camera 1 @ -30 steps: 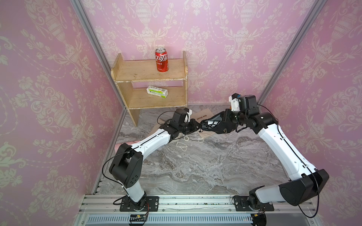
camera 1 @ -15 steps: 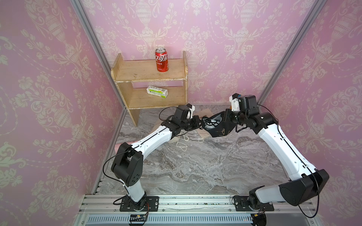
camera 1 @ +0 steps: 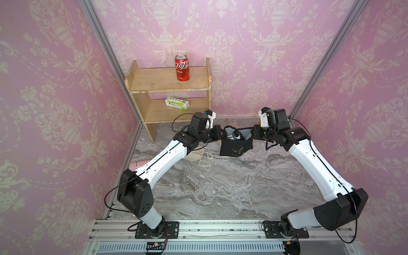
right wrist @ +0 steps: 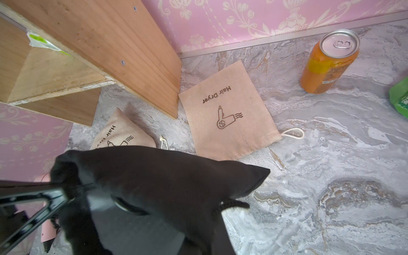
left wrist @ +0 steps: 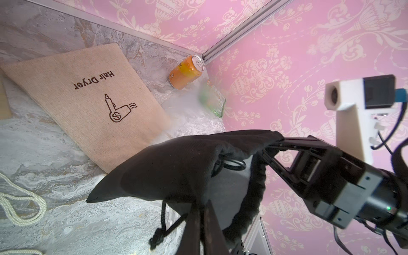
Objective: Pack away hair dryers
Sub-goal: Place the drawstring bag at the center of the board.
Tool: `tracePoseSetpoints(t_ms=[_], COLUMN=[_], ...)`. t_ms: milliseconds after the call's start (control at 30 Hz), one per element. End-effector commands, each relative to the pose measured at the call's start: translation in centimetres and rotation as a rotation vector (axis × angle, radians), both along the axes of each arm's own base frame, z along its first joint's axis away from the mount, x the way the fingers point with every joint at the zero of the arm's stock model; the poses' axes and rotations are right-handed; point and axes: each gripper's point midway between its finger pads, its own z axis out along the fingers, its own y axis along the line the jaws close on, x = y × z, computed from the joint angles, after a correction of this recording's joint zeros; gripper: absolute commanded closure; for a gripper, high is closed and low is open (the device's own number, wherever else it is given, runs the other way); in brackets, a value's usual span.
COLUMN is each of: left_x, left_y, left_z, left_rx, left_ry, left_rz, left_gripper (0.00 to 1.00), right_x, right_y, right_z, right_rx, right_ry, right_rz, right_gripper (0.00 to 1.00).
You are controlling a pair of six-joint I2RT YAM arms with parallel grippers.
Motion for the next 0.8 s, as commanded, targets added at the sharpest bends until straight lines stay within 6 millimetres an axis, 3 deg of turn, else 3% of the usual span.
tracePoseSetpoints(t_ms=[0, 100, 133, 267, 333, 433, 467, 533, 633, 767], left_x=[-0.3, -0.5, -0.3, 1.7, 2.1, 1.6, 1.4, 1.2, 1.7, 1.7], left_y=[0.9, 1.0, 1.1, 1.9, 2.1, 2.2, 2.5, 2.9, 3.3, 2.9], left_z=[4.1, 4.9, 4.6, 1.1, 0.2, 2.6, 3.6, 4.7, 3.3, 1.6], left_rx=[-0.034, -0.046, -0.033, -0.019, 0.010, 0.009, 0.007, 0.020, 0.036, 0.021], left_ry=[-0.095, -0.116, -0.116, -0.039, -0.019, -0.063, -0.090, -0.124, -0.090, -0.053], left_rz=[0.004, 0.004, 0.009, 0.033, 0.035, 0.020, 0.023, 0.030, 0.038, 0.029], left_gripper=[1.00, 1.00, 1.00, 1.00, 1.00, 1.00, 1.00, 1.00, 1.00, 1.00], right_x=[1.9, 3.2, 3.1, 1.2, 1.3, 3.8, 4.4, 4.1, 3.2, 3.1], right_y=[-0.5, -0.7, -0.4, 1.5, 0.6, -1.6, -1.8, -1.3, -0.7, -1.3], right_z=[-0.9, -2.2, -1.7, 4.0, 5.0, 1.7, 0.1, -1.2, -0.8, -2.0], right_rx=[-0.044, -0.051, -0.041, 0.006, 0.001, -0.040, -0.054, -0.065, -0.035, -0.072], right_ry=[-0.003, 0.047, 0.050, -0.094, -0.128, -0.035, 0.019, 0.059, 0.004, 0.044], right_rz=[-0.003, -0.003, 0.007, 0.053, 0.017, -0.042, -0.042, -0.026, -0.028, -0.034], right_gripper=[1.00, 1.00, 1.00, 1.00, 1.00, 1.00, 1.00, 1.00, 1.00, 1.00])
